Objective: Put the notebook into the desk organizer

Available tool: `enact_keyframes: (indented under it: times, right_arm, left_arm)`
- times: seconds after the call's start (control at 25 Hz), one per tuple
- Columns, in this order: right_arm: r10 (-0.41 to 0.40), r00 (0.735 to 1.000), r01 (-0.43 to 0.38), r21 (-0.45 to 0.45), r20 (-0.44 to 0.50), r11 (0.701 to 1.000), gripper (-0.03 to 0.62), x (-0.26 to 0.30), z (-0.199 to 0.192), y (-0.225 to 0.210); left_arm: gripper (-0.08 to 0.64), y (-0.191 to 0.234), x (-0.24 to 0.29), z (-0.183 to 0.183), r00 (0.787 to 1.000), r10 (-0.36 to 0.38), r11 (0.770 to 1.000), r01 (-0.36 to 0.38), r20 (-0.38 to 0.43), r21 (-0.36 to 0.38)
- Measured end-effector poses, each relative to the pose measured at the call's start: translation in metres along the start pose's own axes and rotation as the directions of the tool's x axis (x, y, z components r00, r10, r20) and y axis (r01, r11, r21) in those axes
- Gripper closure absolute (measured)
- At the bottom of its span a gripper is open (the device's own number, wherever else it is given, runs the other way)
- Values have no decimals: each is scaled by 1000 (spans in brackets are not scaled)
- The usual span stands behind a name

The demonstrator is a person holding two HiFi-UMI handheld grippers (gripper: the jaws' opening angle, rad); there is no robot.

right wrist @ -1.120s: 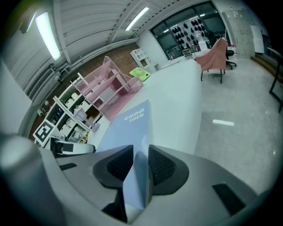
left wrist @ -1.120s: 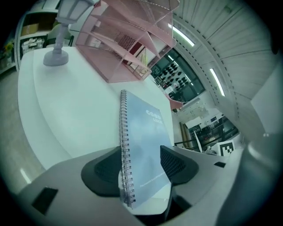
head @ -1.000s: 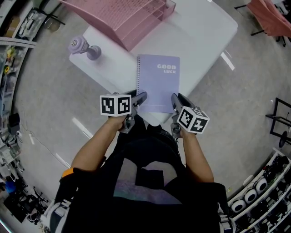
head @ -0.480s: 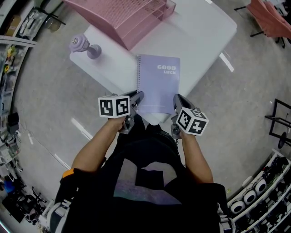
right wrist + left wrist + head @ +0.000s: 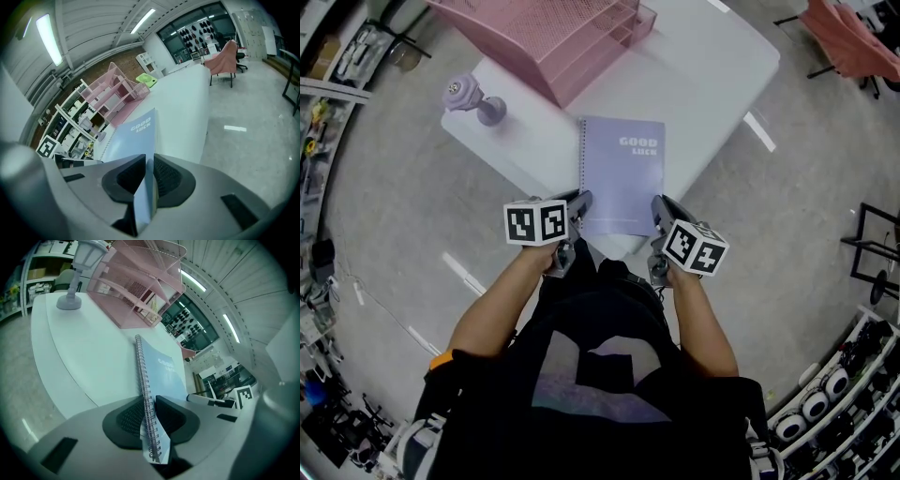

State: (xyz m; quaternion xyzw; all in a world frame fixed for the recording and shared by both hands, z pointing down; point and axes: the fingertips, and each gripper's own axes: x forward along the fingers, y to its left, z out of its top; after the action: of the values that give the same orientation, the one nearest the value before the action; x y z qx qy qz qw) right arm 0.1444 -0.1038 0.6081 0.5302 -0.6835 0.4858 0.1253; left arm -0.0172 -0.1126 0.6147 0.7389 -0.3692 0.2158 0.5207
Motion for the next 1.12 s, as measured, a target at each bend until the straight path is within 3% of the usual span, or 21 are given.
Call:
enact_keyframes:
  times: [0.12,0.28,0.4,0.64,0.88,1.12]
  right_arm:
    - [14,1000,-14,34,-2,999,491,2,-2,-2]
    - [13,1000,-11,86,-23,996,505,5,-4,-6]
    - [20,999,-15,126,-38,992,525,6,-4,-10]
    - [-35,999,36,35,-21,999,557,-1,2,-1]
    - [-14,996,13,13,89,1000,560,-28,23,18]
    - [16,974,4,-88,226,996,561,-69,75,39]
  left_arm:
    - [480,-1,1,0,1000,-6,1000,6,-5,-4]
    - [485,-2,-1,1,1000,-20,1000,20,2,12]
    - [486,5,-4,-4,1000,19,999,-19,-2,47]
    - [494,-7,-6,2,999,-3,997,0,40,72]
    - [502,-31,-22,17,992,-33,998,26,119,63]
    - [502,-73,-46,54,969,-104,991,83,223,101]
